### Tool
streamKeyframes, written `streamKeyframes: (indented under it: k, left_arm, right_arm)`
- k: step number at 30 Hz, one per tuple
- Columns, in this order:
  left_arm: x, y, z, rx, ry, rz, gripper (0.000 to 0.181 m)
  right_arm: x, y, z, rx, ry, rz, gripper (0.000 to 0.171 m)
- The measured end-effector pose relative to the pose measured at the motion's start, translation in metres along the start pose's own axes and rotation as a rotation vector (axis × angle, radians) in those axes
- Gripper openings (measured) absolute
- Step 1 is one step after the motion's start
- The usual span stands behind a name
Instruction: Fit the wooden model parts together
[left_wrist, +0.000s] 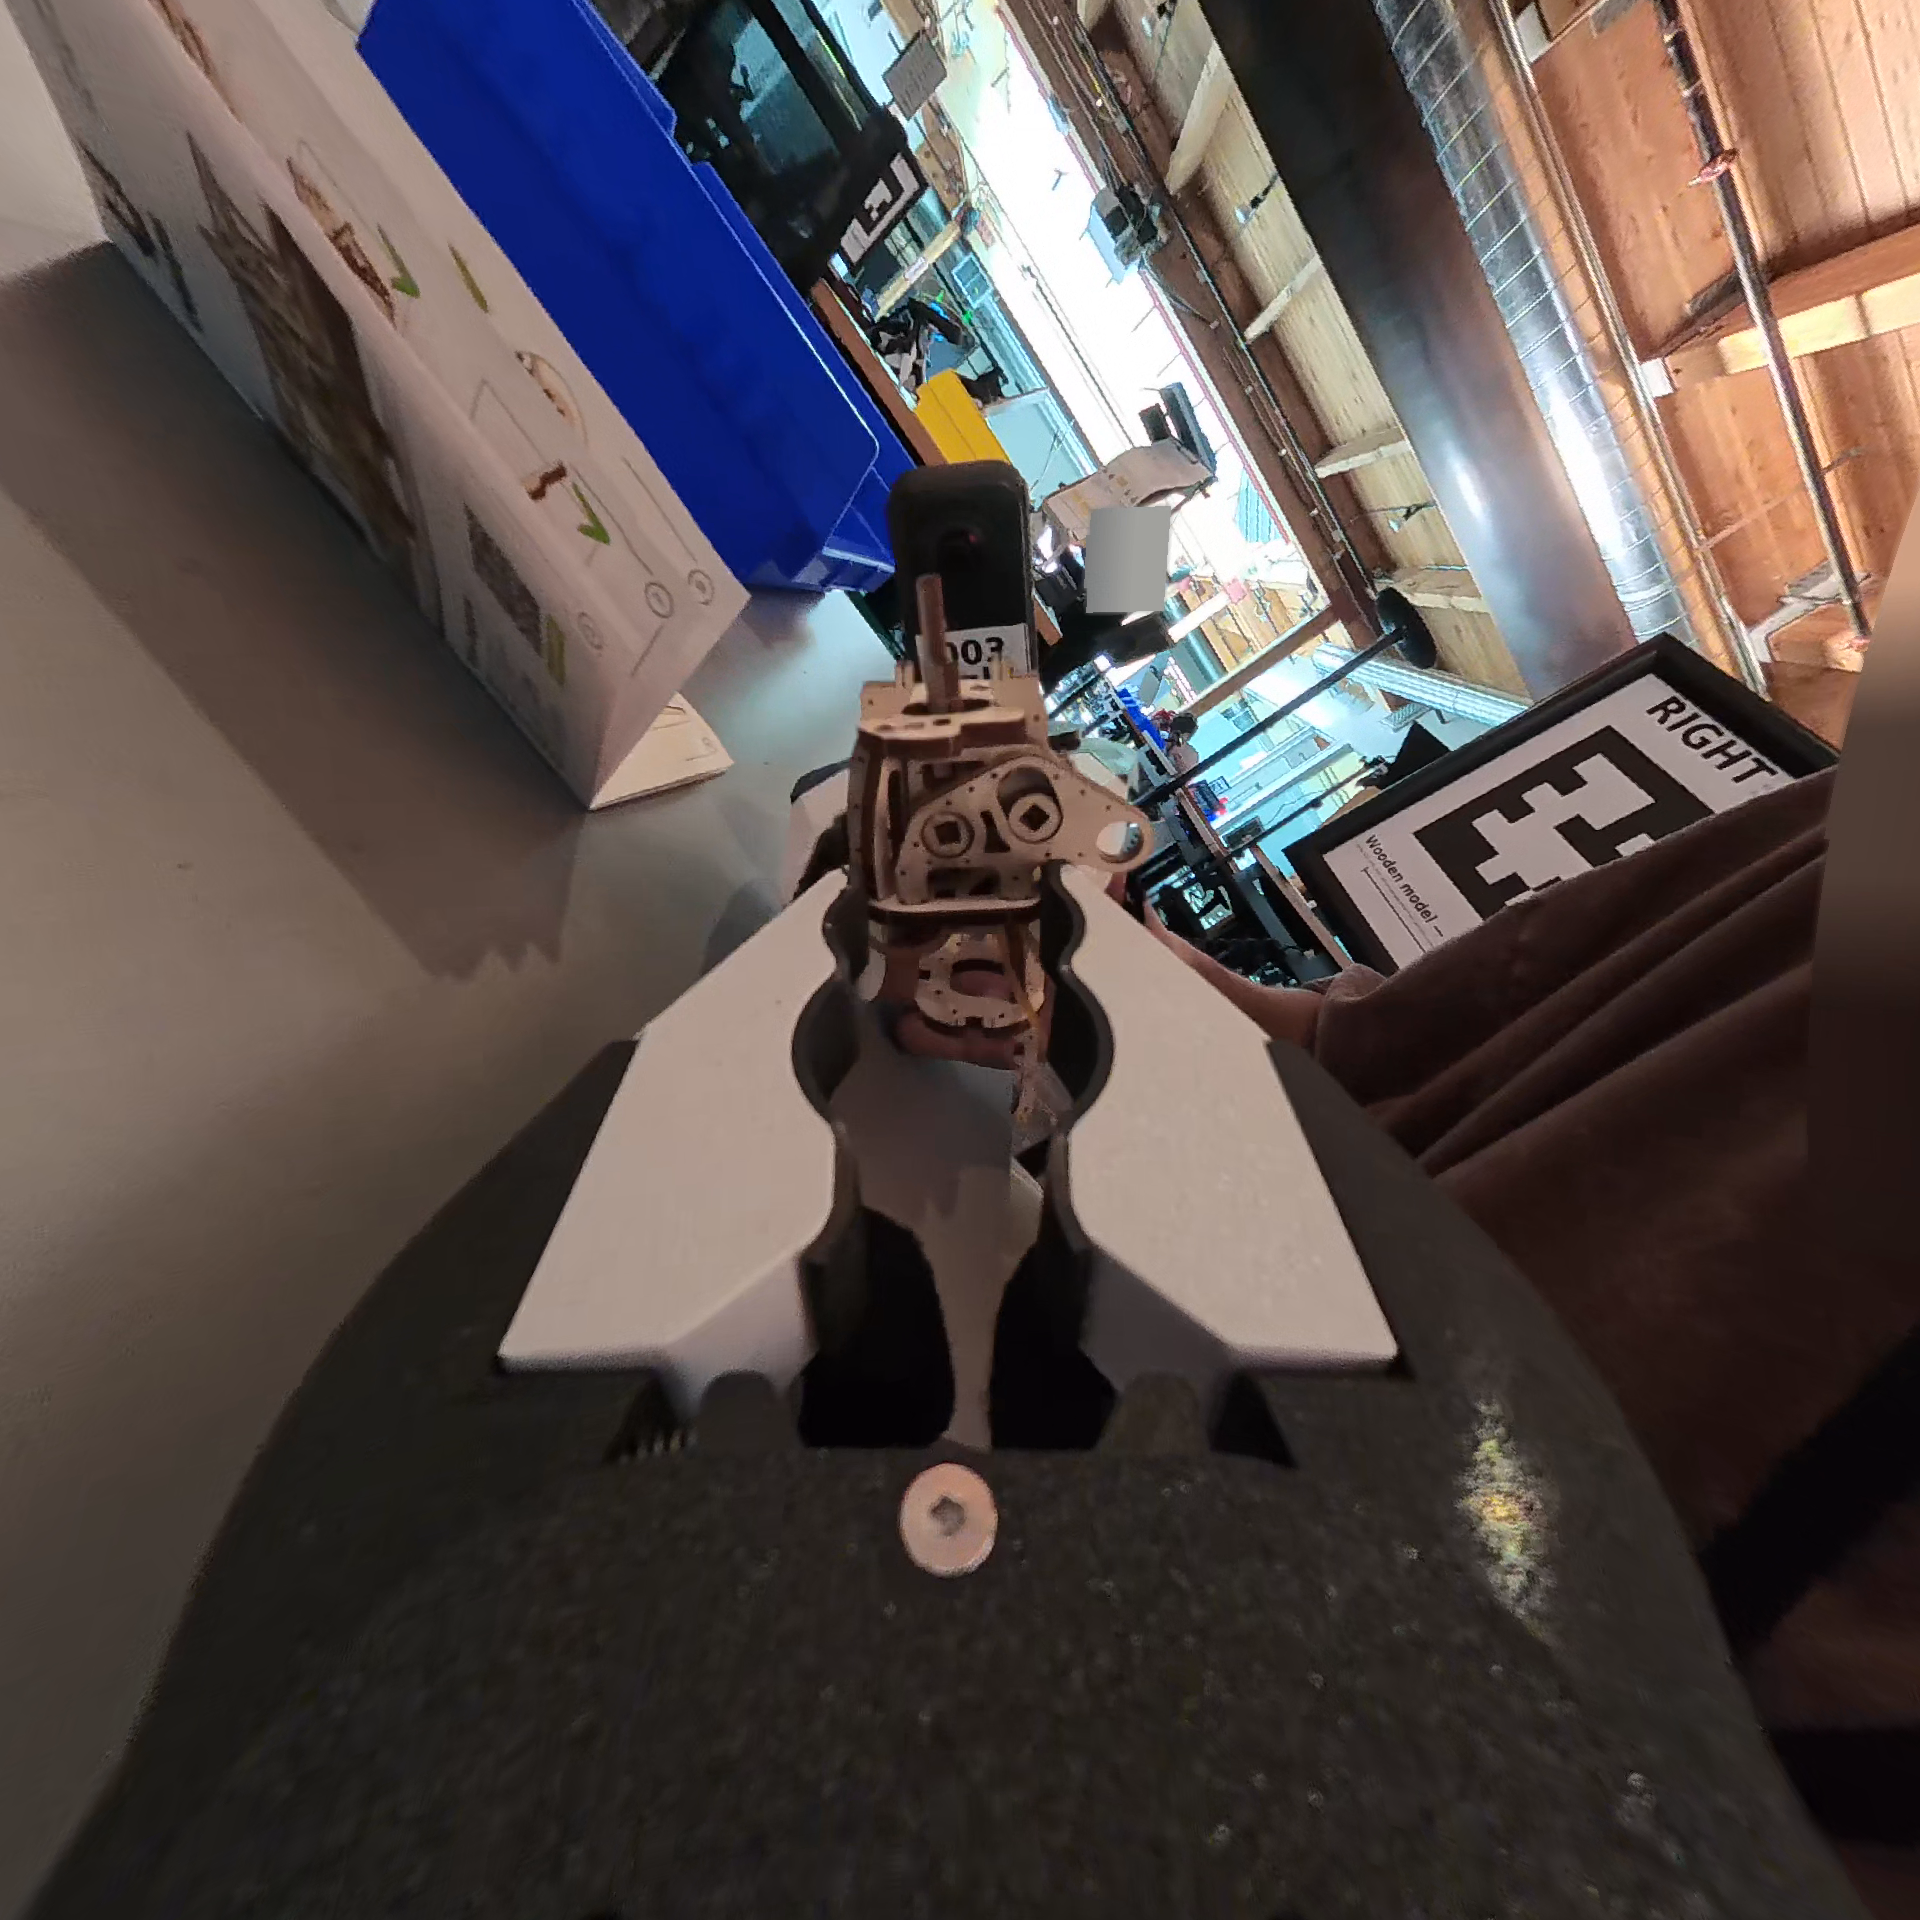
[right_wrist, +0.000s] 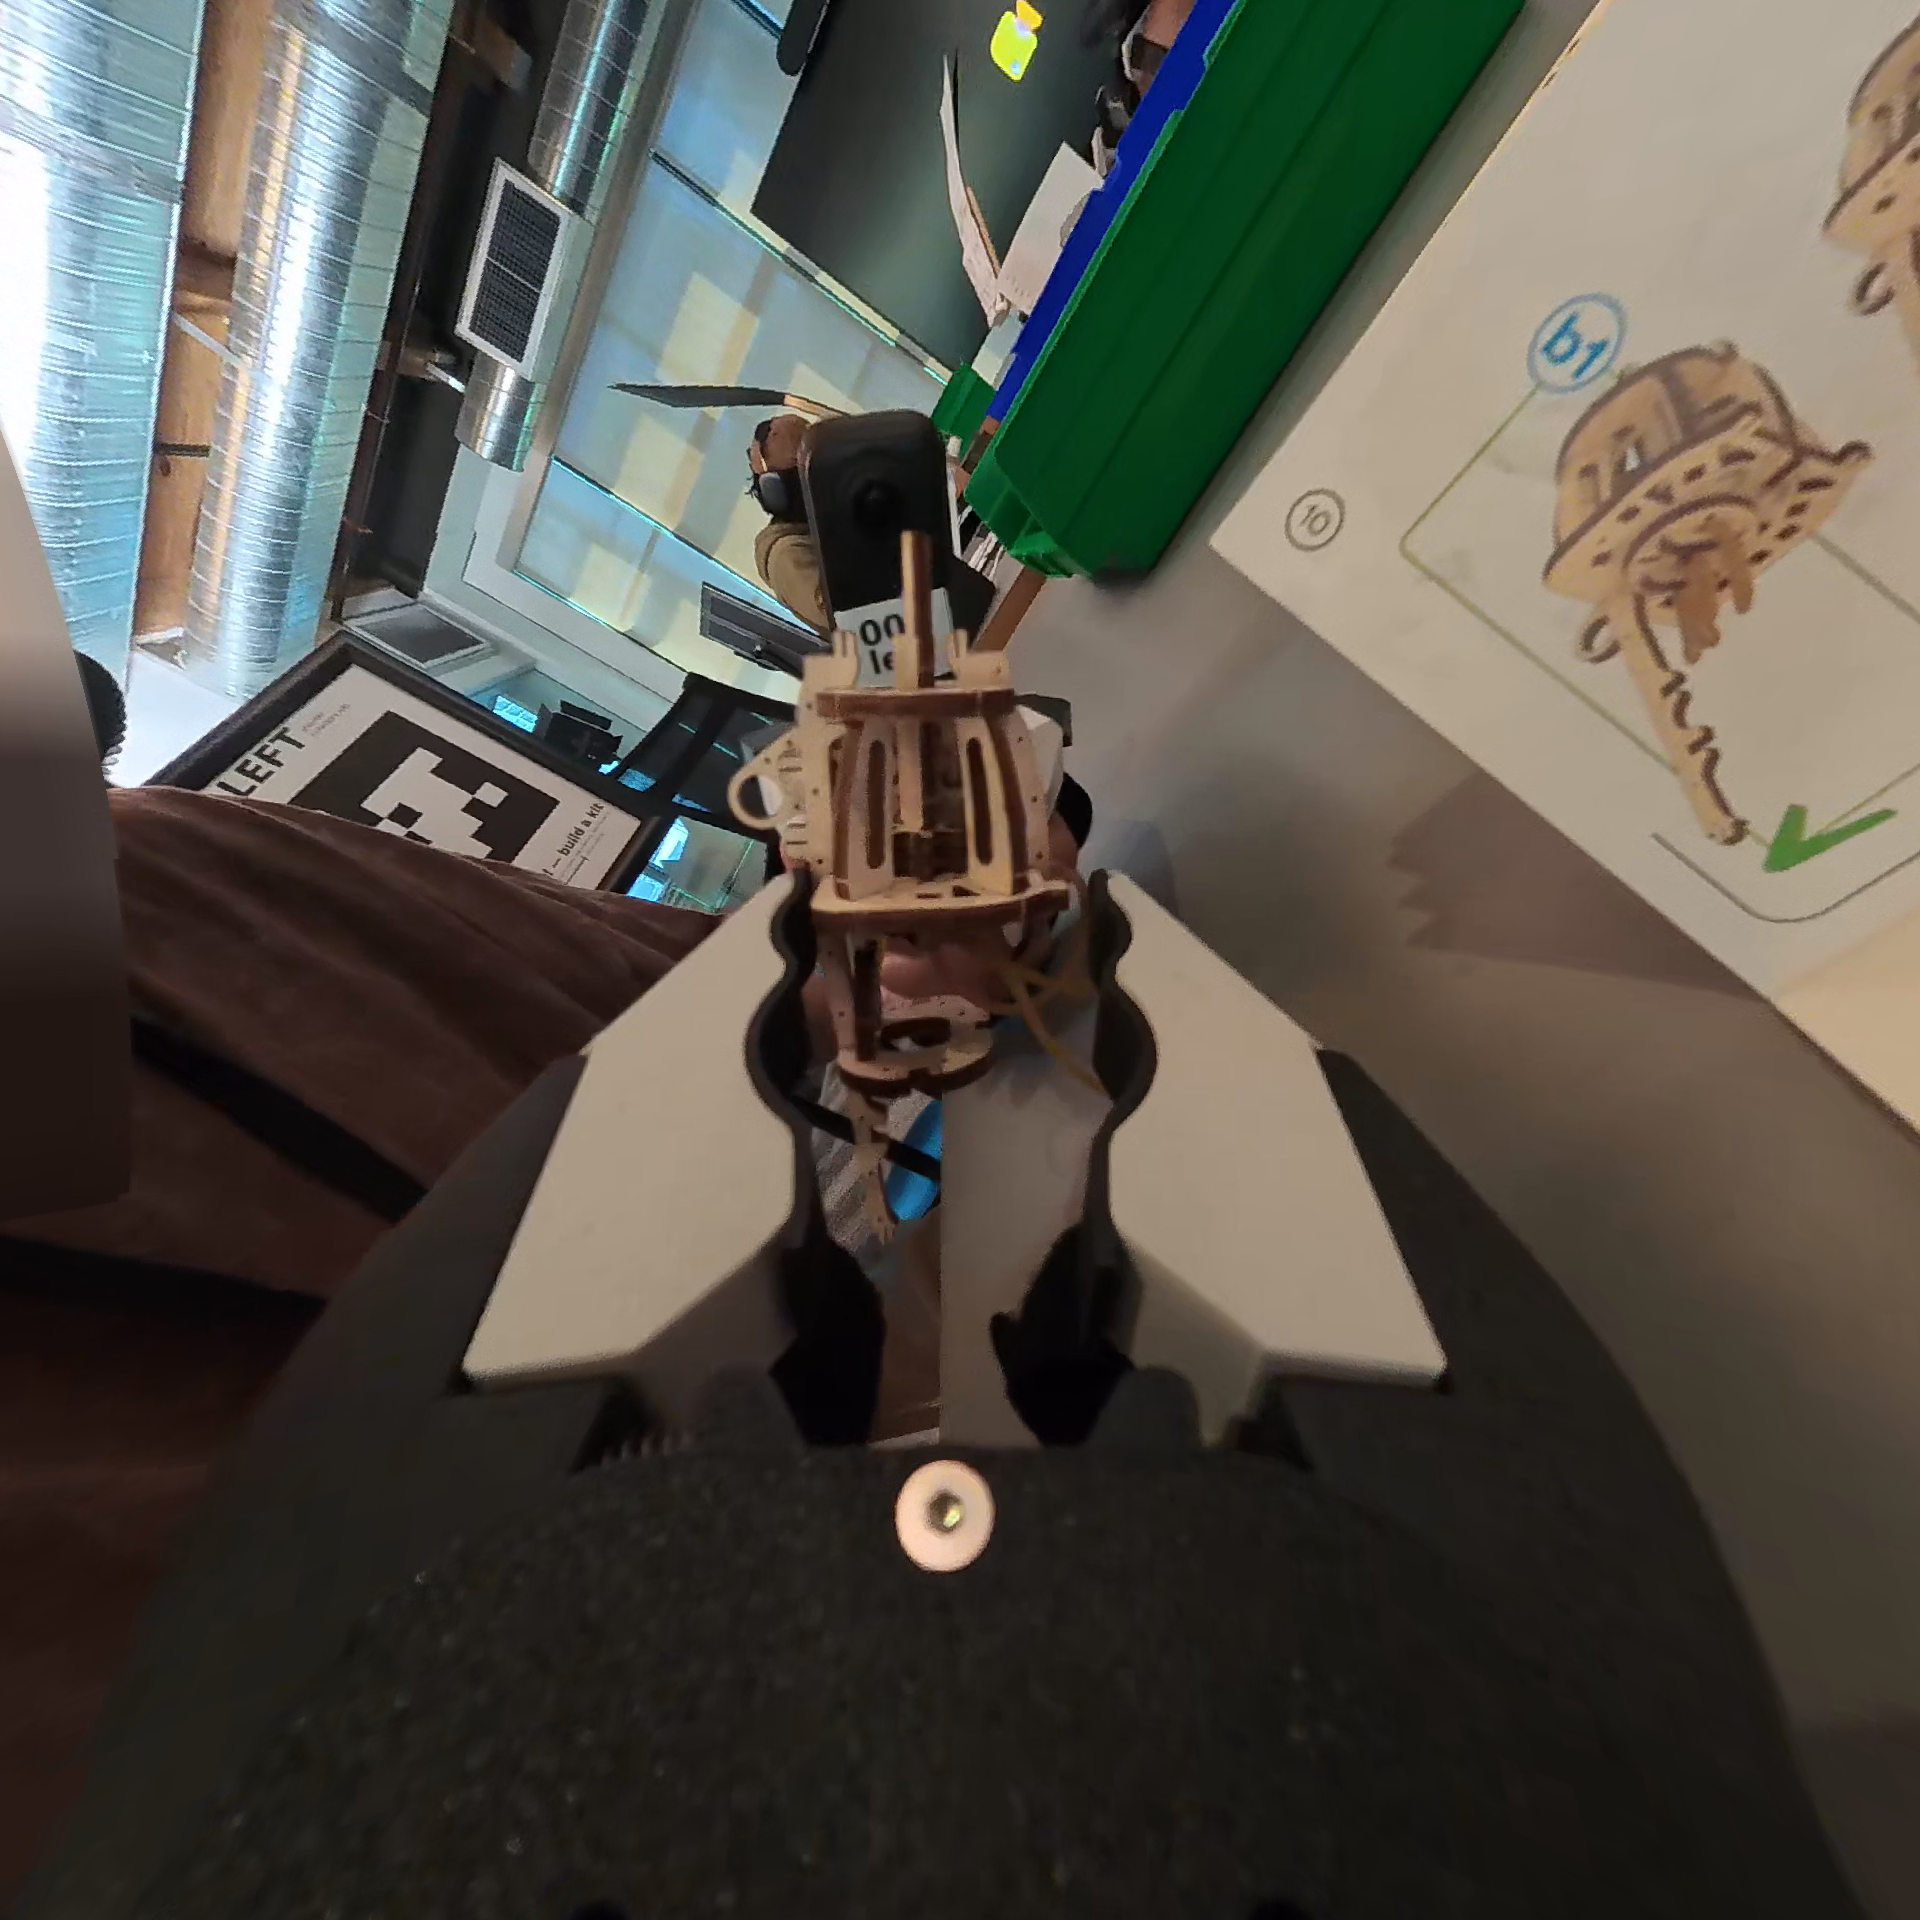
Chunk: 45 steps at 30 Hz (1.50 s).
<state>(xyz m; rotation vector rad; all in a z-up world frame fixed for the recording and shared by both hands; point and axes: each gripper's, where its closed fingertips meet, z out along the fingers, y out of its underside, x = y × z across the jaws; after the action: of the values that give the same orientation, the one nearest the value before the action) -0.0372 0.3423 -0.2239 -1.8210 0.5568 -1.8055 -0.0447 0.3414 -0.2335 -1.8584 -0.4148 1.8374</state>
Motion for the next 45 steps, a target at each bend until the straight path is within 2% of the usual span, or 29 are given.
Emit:
streamKeyframes:
  k: [6,19,23,25,27,38,40,43,45]
  left_arm:
    - [0.0,-0.001,0.001,0.024,-0.017,0.026,0.031]
    - [0.003,0.002,0.004,0.024,-0.012,0.037,0.031]
    - [-0.001,0.001,0.002,0.019,-0.028,0.011,0.031]
    - [-0.001,0.002,0.003,0.018,-0.035,0.023,0.031]
    - [-0.002,0.002,0.003,0.012,-0.03,0.013,0.031]
    - [0.006,0.01,0.005,-0.056,0.006,0.076,0.032]
    - [0.005,0.008,-0.003,-0.075,-0.005,0.126,0.046]
    - [0.0,-0.014,-0.018,-0.006,-0.056,0.224,0.06]
    - [0.01,-0.023,-0.018,-0.003,-0.024,0.267,0.061]
  right_arm:
    - [-0.002,-0.005,-0.002,0.036,0.003,-0.044,0.047]
    - [-0.004,-0.002,-0.006,-0.002,-0.009,-0.036,0.043]
    - [0.0,-0.001,-0.004,-0.011,-0.03,0.026,0.045]
    - [0.002,-0.003,-0.003,-0.006,-0.042,0.049,0.054]
    - [0.0,-0.004,-0.004,-0.007,-0.032,0.003,0.045]
    - [-0.006,0.001,-0.009,-0.068,-0.025,-0.078,0.044]
    - [-0.003,0.003,-0.011,-0.105,0.012,-0.115,0.044]
    - [0.002,0.009,-0.013,-0.199,0.103,-0.188,0.045]
    - [0.003,0.015,-0.011,-0.262,0.157,-0.241,0.045]
